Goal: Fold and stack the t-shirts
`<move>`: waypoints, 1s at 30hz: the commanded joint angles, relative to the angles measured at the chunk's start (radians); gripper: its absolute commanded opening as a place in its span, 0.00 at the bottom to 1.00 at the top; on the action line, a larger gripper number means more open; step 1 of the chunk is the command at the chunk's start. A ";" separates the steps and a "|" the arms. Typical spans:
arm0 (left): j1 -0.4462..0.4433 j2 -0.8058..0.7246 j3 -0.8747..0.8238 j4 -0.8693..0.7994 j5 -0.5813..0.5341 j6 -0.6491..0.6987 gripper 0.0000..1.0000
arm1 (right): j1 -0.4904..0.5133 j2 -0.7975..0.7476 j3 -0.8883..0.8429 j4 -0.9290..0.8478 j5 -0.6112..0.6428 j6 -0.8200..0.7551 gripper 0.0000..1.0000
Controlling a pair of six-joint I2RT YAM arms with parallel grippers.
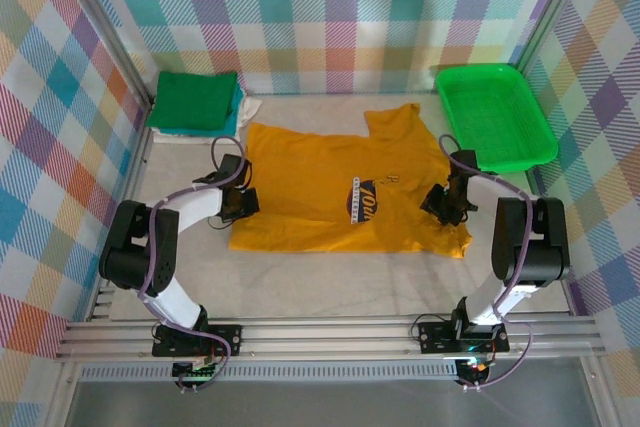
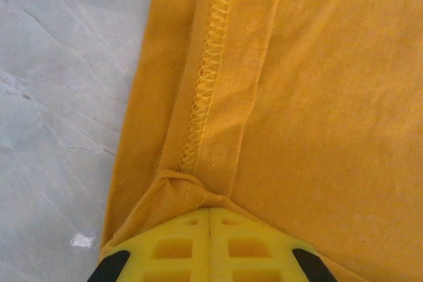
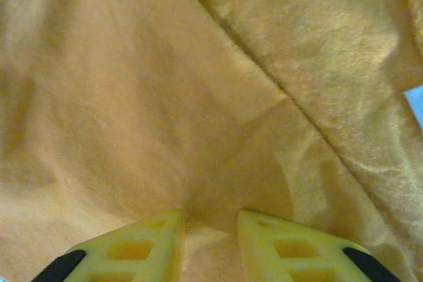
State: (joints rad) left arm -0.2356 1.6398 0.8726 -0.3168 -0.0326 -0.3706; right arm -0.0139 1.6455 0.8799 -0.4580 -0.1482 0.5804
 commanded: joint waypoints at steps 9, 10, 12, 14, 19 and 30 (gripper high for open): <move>0.062 -0.148 -0.060 -0.143 -0.071 -0.062 0.00 | -0.046 -0.011 -0.067 0.005 -0.017 0.007 0.26; 0.061 -0.158 -0.056 -0.152 -0.087 -0.062 0.00 | -0.045 -0.012 -0.064 0.007 -0.022 0.004 0.26; 0.061 -0.182 -0.054 -0.156 -0.094 -0.060 0.00 | -0.046 -0.017 -0.063 0.008 -0.030 -0.003 0.26; 0.062 -0.192 -0.052 -0.145 -0.092 -0.046 0.00 | -0.044 -0.022 -0.055 0.004 -0.028 -0.017 0.25; 0.059 -0.179 -0.004 -0.110 -0.061 0.045 0.00 | -0.044 -0.054 -0.039 -0.032 0.023 -0.049 0.26; 0.058 -0.013 0.143 -0.153 -0.039 0.124 0.00 | -0.044 -0.021 -0.005 -0.029 0.018 -0.028 0.28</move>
State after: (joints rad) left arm -0.1871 1.6112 0.9852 -0.4438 -0.0849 -0.2855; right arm -0.0467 1.6073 0.8490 -0.4553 -0.1528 0.5606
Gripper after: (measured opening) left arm 0.050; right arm 0.278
